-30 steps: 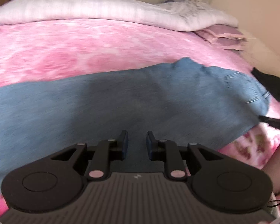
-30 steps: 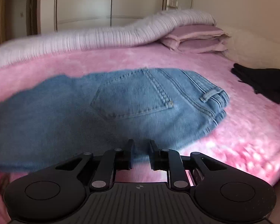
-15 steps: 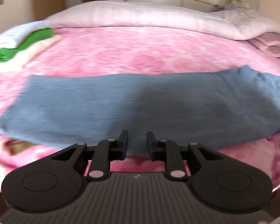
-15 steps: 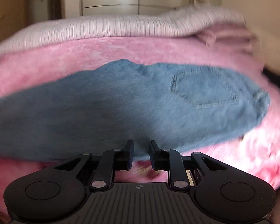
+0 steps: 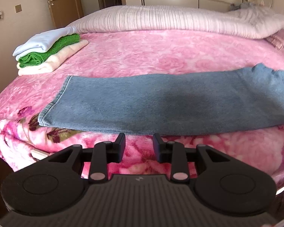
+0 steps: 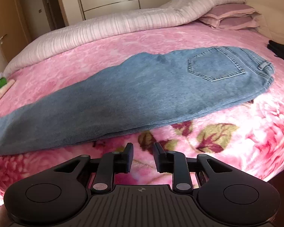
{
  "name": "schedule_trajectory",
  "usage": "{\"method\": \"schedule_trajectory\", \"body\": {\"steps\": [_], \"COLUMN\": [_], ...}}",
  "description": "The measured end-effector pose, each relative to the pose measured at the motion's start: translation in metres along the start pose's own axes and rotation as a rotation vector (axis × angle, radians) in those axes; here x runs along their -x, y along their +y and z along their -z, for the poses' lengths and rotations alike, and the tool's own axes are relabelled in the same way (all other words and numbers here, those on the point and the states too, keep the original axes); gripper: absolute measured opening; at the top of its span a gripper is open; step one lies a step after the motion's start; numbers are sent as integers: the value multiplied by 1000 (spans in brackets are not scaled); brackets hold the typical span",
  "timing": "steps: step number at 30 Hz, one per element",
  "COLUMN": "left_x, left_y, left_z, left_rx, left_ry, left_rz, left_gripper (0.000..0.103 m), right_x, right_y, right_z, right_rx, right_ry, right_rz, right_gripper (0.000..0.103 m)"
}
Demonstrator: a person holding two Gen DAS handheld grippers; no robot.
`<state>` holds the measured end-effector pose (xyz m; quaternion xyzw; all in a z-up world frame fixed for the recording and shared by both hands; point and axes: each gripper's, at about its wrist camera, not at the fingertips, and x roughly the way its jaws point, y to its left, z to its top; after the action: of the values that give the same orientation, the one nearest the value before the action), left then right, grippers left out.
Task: Fold clothes
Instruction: 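Open both grippers and release the jeans flat on the bedspread, then grasp the jeans leg cuff with the left gripper and lift it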
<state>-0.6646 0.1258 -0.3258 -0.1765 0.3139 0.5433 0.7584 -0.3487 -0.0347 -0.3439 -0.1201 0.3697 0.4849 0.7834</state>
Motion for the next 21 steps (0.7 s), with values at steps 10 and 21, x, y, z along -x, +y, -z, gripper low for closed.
{"method": "schedule_trajectory", "body": {"steps": [10,21], "left_x": [-11,-74], "left_y": [90,169], "left_z": [9,9], "left_rx": [402,519], "left_ry": [-131,-127], "left_rz": [76,-138], "left_gripper": [20,3], "right_x": [2,-28], "right_y": [-12,-18], "right_z": [11,-2], "right_rx": [-51,-70], "right_ry": [39,71], "right_rz": [1,27], "right_gripper": [30,30]}}
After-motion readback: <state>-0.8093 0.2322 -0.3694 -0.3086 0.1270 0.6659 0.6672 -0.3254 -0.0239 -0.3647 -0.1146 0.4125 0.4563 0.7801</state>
